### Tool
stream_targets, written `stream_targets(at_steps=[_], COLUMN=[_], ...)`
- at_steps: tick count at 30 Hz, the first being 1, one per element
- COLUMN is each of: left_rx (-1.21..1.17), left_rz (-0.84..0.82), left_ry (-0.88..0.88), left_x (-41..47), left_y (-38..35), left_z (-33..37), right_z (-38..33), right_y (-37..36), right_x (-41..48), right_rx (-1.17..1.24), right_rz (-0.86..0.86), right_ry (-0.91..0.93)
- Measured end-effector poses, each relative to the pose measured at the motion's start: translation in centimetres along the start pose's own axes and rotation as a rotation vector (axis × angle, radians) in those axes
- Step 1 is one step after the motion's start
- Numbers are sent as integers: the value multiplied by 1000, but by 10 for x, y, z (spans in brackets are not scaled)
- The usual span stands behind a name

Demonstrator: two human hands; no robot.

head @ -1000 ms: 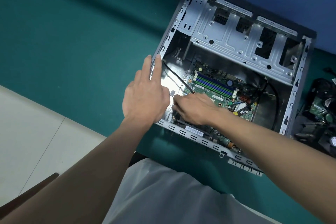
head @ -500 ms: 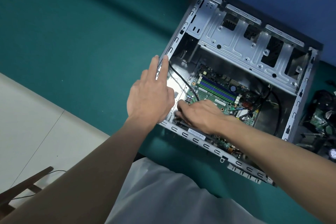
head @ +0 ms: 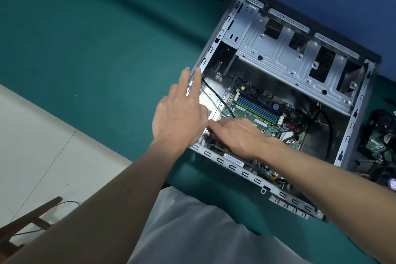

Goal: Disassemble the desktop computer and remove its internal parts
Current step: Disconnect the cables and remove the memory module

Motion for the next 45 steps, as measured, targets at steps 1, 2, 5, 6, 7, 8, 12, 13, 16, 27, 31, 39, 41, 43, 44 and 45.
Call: stream_targets(at_steps=[1, 2, 5, 6, 7, 8, 12, 13, 16, 27, 31, 39, 41, 43, 44, 45], left_rx=[1, 4, 5, 3, 2, 1, -3, -3, -4, -10, -14, -14, -16, -20, -22, -23], left_rz=[-1, -1, -3, -5, -6, -5, -5, -4, -3, 0, -2, 1, 1, 4, 4, 4], left_ry=[1, 2, 0, 0, 0, 1, -1, -2, 2, 1, 2, 3, 4, 6, 5, 5], left_x=[0, 0, 0, 0, 0, 0, 0, 0, 0, 0, 0, 0, 0, 0, 0, 0], left_y=[0, 0, -1, -1, -1, -1, -1, 0, 0, 0, 0, 0, 0, 0, 0, 0], left_z=[0, 0, 0, 0, 0, 0, 0, 0, 0, 0, 1, 0, 0, 0, 0, 0], right_z=[1, 0, -5, -4, -4, -3, -3, -4, -5, -3, -1, -8, -7, -5, -4, -3], right_y=[0, 1, 3, 1, 0, 0, 1, 2, 2, 0, -2, 5, 4, 3, 3, 3], right_x=[0, 0, -1, 0, 0, 0, 0, 0, 2, 1, 2, 2, 4, 4, 4, 4], right_rx=[2, 14, -19, -68, -95, -93, -99, -97, -133, -92, -62, -165, -182, -139, -113, -104], right_rz=[-14, -24, -59, -54, -49, -42, -30, -47, -71, -67, -35, -77, -54, -55, -60, -70], right_ry=[2, 3, 25, 39, 32, 19, -13, -13, 38, 11, -3, 69, 43, 26, 17, 9])
Point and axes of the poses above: each hand's wrist, its own x-axis towards the middle knuckle, its own y-axis out of the back of the hand, z = x × y, the point moved 4 cm from there along x, towards the middle knuckle, and after that the axes turned 10 degrees about -z, right-handed, at the moved point
